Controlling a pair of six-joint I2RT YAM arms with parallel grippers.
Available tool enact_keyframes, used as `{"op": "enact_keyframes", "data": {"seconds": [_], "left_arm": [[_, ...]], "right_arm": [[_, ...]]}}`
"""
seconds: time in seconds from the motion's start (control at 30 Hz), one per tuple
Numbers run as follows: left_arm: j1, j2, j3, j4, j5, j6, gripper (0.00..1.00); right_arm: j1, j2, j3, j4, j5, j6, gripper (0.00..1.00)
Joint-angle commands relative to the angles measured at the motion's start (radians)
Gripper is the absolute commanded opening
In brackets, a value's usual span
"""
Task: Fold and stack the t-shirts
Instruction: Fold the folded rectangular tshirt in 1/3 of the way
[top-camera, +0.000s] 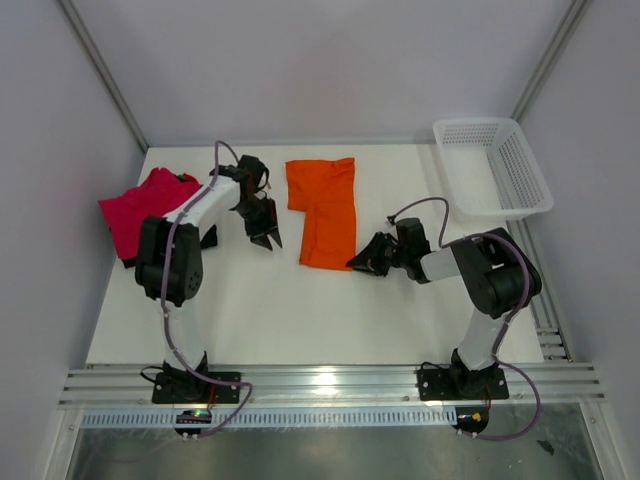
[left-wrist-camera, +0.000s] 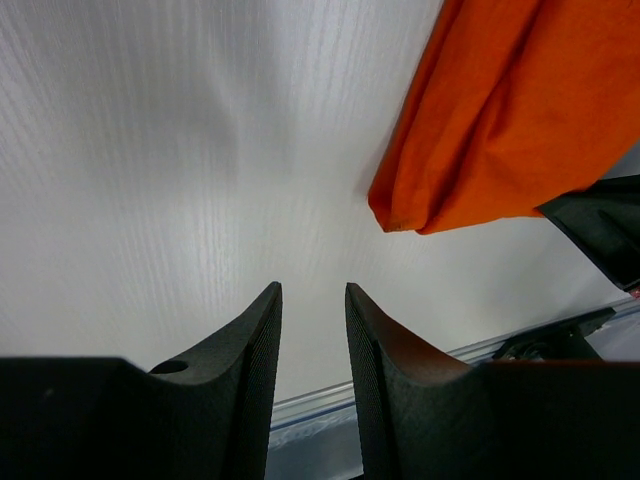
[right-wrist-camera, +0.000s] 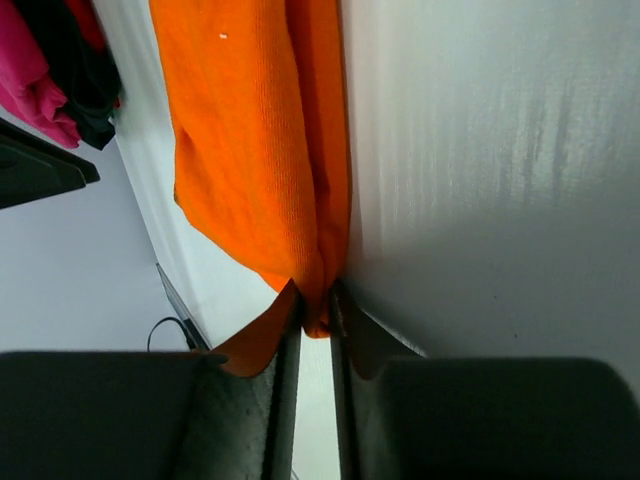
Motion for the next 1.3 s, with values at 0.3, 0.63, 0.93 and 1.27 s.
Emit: {"op": "enact_keyframes", "data": {"seconds": [0.3,0.63,0.93,1.27], "left_arm": [[0.002,-0.224,-0.536,0.500,0.154,-0.304,0.35],[-0.021,-0.162,-0.629,0.812,0.194,-0.400,0.36],[-0.024,-0.021,-0.529,0.841,0.233,-0.405,0.36],[-0.028,0.002,-0.508,0.834,0.243,-0.408,0.37]], "right_arm": [[0.010,0.058,-0.001,0.019,0.029,-0.021,0.06],[0.012,0.040,0.009,-0.015,0.022,-0.034,0.06],[0.012,0.032,0.025,-0.033,0.022,-0.042,0.06],[0.012,0.060,0.051,-0.036,0.013,-0.042,0.06]]}}
